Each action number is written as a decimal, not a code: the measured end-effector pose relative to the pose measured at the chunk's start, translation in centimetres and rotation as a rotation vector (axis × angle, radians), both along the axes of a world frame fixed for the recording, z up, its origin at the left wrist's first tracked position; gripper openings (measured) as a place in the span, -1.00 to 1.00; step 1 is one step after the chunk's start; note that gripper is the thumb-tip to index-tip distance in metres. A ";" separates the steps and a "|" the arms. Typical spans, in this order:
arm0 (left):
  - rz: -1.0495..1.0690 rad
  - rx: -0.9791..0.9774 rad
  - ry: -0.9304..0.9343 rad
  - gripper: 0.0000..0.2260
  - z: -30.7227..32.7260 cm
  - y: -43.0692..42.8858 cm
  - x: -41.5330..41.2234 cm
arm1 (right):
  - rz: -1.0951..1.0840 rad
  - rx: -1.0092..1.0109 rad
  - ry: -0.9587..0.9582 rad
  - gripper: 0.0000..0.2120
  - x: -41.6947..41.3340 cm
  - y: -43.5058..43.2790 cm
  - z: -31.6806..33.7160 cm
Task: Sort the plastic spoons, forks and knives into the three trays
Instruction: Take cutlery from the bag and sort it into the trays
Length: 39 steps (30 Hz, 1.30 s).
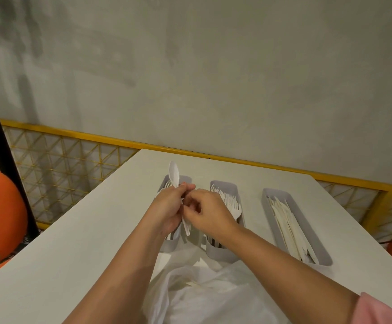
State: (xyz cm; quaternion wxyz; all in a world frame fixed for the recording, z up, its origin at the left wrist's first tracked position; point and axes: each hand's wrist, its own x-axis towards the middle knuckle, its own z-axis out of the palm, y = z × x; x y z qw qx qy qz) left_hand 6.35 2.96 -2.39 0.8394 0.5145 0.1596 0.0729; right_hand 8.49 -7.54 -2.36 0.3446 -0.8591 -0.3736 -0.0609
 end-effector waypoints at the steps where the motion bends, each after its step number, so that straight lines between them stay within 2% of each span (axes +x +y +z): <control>1: 0.000 -0.003 0.000 -0.72 0.0 0.0 0.0 | -0.001 -0.011 0.014 -0.83 0.0 0.1 0.0; 5: -0.067 0.018 -0.040 -0.75 0.1 0.3 -0.1 | -0.018 -0.065 0.025 -0.79 0.3 0.5 0.2; 9: -0.188 0.183 -0.073 -0.78 0.6 1.4 -0.8 | -0.044 0.073 0.239 -0.70 1.1 0.5 0.4; 13: -0.125 0.382 0.059 -0.87 0.1 2.6 -1.0 | -0.058 0.231 0.455 -0.94 1.6 1.2 0.3; 16: -0.023 0.447 0.077 -0.85 -0.6 3.3 -0.8 | -0.057 0.279 0.529 -0.88 1.8 1.7 -0.1; 18: 0.036 0.468 0.079 -0.86 -1.1 3.7 -0.6 | -0.072 0.203 0.482 -0.86 1.9 1.8 -0.6; 21: 0.133 0.520 0.101 -0.84 -1.9 4.2 -0.3 | -0.061 -0.020 0.303 -0.73 2.2 1.7 -1.8; 25: 0.323 0.807 0.107 -0.80 -2.6 4.3 0.0 | -0.012 -0.268 0.145 -0.63 2.3 1.1 -3.0; 30: 0.307 1.080 0.195 -0.73 -2.6 3.6 0.1 | -0.019 -0.326 0.106 -0.61 2.3 1.2 -3.1; 35: 0.166 1.234 0.325 -0.72 -2.7 3.4 -0.1 | -0.019 -0.331 0.099 -0.62 2.2 1.1 -3.1; 39: 0.146 1.331 0.372 -0.69 -2.8 3.4 0.0 | -0.010 -0.349 0.085 -0.61 2.3 1.1 -3.1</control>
